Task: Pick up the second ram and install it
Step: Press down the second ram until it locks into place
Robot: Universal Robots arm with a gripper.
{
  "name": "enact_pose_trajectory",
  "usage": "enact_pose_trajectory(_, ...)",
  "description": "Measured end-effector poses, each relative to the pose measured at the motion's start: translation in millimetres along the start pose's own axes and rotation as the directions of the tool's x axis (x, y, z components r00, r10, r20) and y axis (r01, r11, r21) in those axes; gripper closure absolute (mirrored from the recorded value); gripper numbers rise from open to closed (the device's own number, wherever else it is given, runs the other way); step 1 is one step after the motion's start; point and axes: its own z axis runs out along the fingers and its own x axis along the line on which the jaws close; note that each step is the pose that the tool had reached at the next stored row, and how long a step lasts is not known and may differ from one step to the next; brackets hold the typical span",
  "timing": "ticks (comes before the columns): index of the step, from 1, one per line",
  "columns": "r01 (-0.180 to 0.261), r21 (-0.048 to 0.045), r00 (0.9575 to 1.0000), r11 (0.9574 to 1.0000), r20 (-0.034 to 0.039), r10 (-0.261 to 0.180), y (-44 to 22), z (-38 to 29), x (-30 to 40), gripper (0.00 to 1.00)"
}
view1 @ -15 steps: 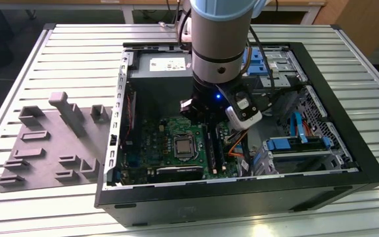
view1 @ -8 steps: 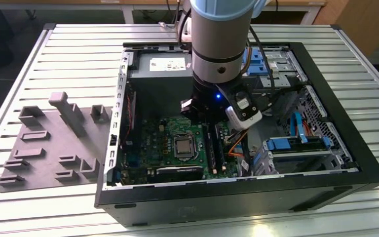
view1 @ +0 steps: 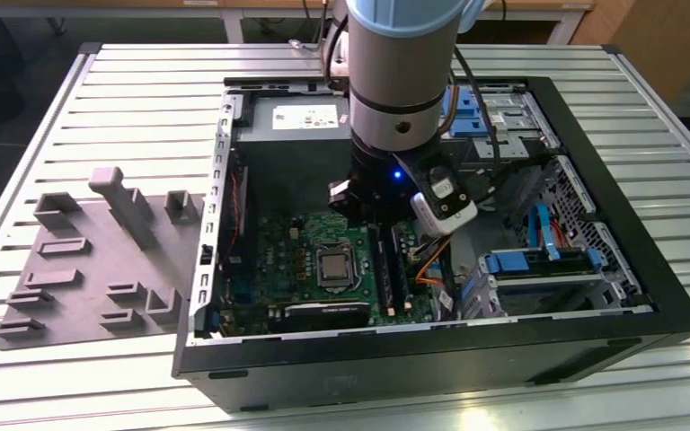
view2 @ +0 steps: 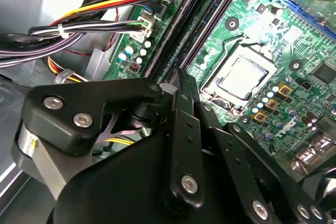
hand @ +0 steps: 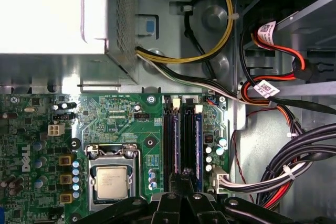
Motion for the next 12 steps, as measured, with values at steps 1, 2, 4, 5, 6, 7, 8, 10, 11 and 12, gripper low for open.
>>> enact_pose_trajectory(1, 0.000, 0.0000, 1.0000, 1.0000, -0.0001, 0.000, 0.8, 0.0, 0.1, 0.89)
enact_pose_trajectory(2, 0.000, 0.0000, 1.0000, 1.0000, 0.0000, 0.000, 1.6, 0.0, 0.1, 0.89)
enact_pose_trajectory(4, 0.000, -0.0001, 1.0000, 1.0000, 0.0001, 0.000, 2.8, 0.1, 0.1, 0.89)
enact_pose_trajectory(5, 0.000, 0.0000, 1.0000, 1.0000, 0.0001, 0.000, 3.3, 0.1, 0.1, 0.89)
enact_pose_trajectory(6, 0.000, -0.0001, 1.0000, 1.0000, 0.0001, 0.000, 3.8, 0.1, 0.1, 0.89)
enact_pose_trajectory(7, 0.000, 0.0000, 1.0000, 1.0000, 0.0001, 0.000, 4.2, 0.1, 0.1, 0.89)
enact_pose_trajectory(8, 0.000, -0.0001, 1.0000, 1.0000, 0.0001, 0.000, 4.7, 0.1, 0.2, 0.89)
enact_pose_trajectory(10, 0.000, 0.0000, 1.0000, 1.0000, 0.0000, 0.000, 5.6, 0.1, 0.2, 0.89)
enact_pose_trajectory(11, 0.000, -0.0001, 1.0000, 1.0000, 0.0000, 0.000, 6.0, 0.1, 0.2, 0.89)
enact_pose_trajectory(12, 0.000, -0.0001, 1.0000, 1.0000, 0.0001, 0.000, 6.3, 0.1, 0.2, 0.89)
